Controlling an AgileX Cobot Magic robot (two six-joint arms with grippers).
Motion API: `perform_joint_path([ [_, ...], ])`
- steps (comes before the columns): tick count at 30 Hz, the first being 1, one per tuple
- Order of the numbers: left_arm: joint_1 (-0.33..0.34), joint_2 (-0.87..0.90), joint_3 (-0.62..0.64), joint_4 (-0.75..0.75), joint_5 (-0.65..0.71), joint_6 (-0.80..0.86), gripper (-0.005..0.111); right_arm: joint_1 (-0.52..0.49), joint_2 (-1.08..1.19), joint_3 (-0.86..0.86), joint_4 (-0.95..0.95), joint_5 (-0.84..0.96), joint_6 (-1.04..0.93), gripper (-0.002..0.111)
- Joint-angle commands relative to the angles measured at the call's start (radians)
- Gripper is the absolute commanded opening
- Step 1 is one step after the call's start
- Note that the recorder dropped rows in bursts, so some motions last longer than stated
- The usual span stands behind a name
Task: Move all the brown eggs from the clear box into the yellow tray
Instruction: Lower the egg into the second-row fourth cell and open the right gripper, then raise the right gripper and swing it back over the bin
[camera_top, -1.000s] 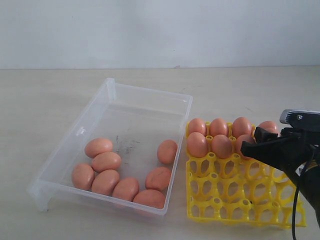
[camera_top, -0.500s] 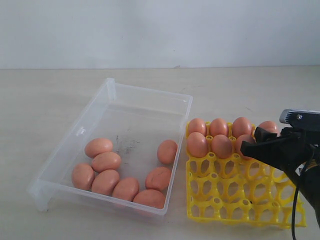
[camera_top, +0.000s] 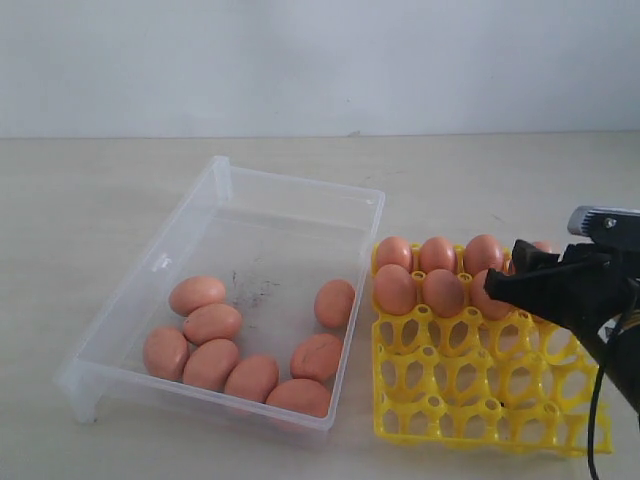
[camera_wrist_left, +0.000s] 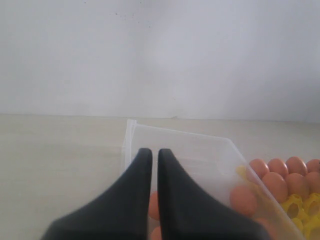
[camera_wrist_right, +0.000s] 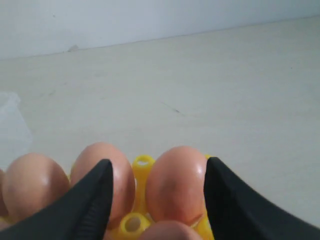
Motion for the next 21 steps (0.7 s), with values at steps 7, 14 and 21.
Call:
perform_joint_path([
  [7, -0.008, -0.003, 0.003, -0.002, -0.003, -0.008, 0.004, -0.003, -0.347, -0.022, -0.333, 0.125, 0.075, 0.034],
  [14, -0.008, -0.003, 0.003, -0.002, -0.003, -0.008, 0.004, 0.087, -0.434, -0.389, -0.819, 0.885, 0.411, 0.000],
  [21, -0.008, -0.003, 0.003, -0.002, -0.005, -0.008, 0.004, 0.249, -0.356, -0.777, -0.864, 1.592, 0.407, 0.000],
])
